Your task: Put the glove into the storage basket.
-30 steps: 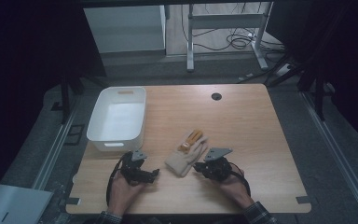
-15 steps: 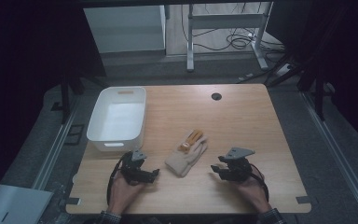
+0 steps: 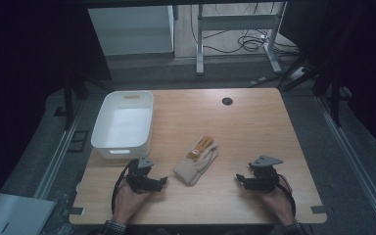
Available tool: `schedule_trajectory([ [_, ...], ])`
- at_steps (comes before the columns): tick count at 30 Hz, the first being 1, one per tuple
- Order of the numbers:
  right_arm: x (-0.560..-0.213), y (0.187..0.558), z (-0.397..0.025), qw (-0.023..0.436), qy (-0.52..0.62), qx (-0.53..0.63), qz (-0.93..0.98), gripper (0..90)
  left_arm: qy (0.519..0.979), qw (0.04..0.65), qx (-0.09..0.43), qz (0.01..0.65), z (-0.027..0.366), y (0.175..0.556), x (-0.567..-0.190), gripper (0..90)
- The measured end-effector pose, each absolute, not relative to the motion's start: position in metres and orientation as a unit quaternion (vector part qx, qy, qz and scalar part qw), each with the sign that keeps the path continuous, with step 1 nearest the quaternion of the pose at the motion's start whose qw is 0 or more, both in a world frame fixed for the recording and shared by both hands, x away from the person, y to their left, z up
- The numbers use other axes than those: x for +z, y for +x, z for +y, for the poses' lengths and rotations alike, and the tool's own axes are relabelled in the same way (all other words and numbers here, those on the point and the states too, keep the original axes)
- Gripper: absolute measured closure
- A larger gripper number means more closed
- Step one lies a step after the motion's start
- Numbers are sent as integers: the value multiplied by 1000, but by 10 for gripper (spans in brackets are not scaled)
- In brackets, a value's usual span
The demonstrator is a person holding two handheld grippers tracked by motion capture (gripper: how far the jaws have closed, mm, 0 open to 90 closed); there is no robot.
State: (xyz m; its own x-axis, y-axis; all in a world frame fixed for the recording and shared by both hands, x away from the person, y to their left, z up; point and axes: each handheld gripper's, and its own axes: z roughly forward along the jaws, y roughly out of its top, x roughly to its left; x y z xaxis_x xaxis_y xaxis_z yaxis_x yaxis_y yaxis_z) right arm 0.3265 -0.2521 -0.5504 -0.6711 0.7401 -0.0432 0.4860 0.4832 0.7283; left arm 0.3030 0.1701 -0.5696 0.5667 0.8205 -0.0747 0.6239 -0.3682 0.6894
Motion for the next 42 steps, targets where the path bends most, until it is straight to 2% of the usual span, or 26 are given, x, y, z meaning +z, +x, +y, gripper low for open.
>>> schedule_trajectory([
  [14,-552,330,-255,186,386,348,834,183,816,375,113,426,161,303,-542,28],
  [23,-552,330,-255,186,386,347,834,179,825,378,102,408,140,316,-524,29],
  [42,-552,330,-255,185,385,348,835,177,849,352,93,383,73,352,-526,0],
])
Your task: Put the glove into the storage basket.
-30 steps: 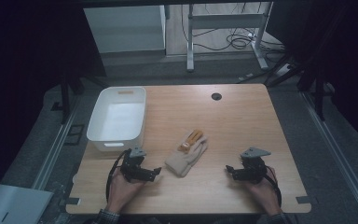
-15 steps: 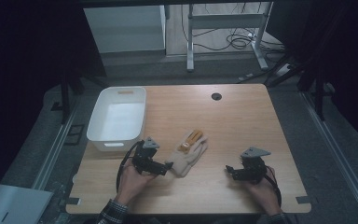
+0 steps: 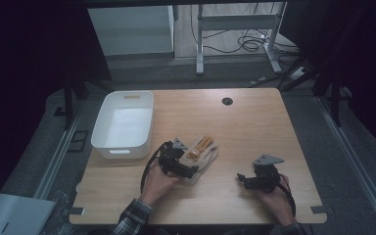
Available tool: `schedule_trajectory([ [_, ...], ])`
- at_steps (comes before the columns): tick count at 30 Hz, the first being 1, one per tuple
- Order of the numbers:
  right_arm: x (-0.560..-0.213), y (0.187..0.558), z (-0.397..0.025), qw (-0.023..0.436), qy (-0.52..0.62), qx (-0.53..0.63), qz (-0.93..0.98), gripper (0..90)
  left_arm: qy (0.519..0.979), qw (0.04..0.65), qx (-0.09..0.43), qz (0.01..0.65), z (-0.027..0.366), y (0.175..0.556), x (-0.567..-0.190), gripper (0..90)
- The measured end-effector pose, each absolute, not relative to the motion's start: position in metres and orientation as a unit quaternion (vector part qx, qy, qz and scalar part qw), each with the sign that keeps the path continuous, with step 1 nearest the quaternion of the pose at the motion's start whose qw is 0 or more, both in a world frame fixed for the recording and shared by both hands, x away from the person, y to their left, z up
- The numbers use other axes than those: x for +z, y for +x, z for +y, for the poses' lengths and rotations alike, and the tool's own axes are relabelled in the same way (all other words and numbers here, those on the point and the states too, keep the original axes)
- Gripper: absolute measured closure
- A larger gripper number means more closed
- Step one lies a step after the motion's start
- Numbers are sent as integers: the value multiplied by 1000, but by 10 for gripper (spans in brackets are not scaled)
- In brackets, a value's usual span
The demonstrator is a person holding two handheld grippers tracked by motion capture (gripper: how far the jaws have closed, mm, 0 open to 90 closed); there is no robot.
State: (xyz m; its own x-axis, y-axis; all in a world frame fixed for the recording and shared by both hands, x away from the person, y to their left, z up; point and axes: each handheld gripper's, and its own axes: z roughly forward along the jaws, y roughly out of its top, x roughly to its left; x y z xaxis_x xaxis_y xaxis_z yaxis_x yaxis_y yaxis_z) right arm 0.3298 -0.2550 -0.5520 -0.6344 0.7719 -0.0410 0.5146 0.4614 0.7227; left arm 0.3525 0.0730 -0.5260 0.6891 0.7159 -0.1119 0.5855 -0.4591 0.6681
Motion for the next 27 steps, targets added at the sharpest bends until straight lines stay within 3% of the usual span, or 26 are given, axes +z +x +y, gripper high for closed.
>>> schedule_trajectory([
  [22,-552,330,-255,185,385,348,835,172,862,305,120,387,33,366,-557,0],
  [27,-552,330,-255,185,385,348,835,172,860,309,118,389,36,365,-553,98],
])
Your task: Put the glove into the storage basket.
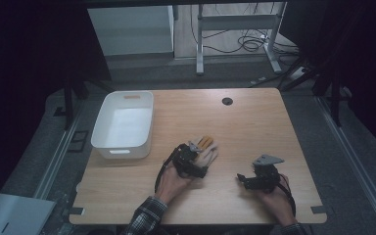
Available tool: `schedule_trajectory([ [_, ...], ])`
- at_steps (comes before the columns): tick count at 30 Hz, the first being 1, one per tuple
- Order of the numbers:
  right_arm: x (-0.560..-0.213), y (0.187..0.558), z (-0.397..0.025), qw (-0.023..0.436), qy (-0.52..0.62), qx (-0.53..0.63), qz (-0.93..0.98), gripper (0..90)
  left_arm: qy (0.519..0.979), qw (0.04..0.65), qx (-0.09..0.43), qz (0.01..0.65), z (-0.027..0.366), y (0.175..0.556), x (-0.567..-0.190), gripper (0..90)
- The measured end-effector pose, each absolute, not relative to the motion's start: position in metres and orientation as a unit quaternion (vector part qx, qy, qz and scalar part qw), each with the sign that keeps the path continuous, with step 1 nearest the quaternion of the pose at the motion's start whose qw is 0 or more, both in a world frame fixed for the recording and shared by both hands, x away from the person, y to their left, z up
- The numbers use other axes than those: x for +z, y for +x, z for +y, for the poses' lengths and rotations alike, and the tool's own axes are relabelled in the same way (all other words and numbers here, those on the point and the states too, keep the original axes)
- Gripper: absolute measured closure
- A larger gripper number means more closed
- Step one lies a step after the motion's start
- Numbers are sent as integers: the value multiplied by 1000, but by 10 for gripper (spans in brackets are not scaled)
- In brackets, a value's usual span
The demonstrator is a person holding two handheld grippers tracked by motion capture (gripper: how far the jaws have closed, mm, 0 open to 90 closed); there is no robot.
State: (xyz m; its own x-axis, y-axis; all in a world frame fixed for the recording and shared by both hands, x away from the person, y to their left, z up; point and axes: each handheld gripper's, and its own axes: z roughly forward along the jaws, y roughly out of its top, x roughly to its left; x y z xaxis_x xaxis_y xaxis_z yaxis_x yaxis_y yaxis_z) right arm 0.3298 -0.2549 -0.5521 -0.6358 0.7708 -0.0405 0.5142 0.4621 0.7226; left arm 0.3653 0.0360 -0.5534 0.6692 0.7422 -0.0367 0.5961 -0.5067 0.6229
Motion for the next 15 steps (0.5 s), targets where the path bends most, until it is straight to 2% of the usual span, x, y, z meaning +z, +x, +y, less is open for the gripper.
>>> schedule_trajectory([
  [7,-552,330,-255,185,385,348,835,172,862,310,114,384,40,362,-548,361],
  [15,-552,330,-255,184,385,348,835,172,863,314,96,384,43,362,-545,510],
])
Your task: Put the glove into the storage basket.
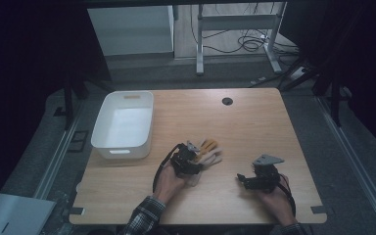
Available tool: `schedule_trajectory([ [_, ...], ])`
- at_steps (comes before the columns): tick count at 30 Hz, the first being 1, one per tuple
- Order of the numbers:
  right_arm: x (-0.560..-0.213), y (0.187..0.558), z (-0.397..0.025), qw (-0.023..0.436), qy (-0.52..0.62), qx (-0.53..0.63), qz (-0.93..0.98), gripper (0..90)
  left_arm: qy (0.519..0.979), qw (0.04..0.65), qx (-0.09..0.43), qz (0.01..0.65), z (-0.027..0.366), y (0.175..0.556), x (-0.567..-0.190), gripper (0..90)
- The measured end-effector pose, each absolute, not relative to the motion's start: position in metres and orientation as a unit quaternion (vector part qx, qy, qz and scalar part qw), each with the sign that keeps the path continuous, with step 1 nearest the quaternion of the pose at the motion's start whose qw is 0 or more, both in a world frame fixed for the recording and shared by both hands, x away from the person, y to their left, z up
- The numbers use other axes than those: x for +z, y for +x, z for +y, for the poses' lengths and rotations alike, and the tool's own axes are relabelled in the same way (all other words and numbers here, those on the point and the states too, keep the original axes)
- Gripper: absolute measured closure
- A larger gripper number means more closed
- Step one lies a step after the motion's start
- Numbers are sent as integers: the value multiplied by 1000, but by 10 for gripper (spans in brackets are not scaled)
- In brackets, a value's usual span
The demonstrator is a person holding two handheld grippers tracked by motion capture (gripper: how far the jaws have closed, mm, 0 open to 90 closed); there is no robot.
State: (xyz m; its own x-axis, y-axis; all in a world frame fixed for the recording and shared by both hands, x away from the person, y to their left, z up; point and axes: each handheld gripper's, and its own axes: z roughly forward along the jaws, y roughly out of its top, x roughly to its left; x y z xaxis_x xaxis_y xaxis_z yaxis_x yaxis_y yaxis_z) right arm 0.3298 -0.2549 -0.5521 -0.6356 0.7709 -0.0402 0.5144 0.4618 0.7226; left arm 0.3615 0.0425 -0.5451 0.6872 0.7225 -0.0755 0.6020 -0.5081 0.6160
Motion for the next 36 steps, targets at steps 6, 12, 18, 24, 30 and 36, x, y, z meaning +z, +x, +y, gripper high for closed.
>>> schedule_trajectory([
  [6,-552,330,-255,184,385,348,835,172,855,333,85,388,47,361,-541,575],
  [12,-552,330,-255,184,385,347,835,172,856,336,87,384,48,360,-534,621],
  [18,-552,330,-255,184,385,347,835,172,855,338,83,386,51,360,-532,639],
  [24,-552,330,-255,184,385,347,835,172,854,336,87,387,54,361,-529,646],
  [30,-552,330,-255,185,385,347,835,172,852,336,89,391,59,362,-524,646],
  [36,-552,330,-255,184,385,347,835,172,851,335,97,393,68,365,-515,646],
])
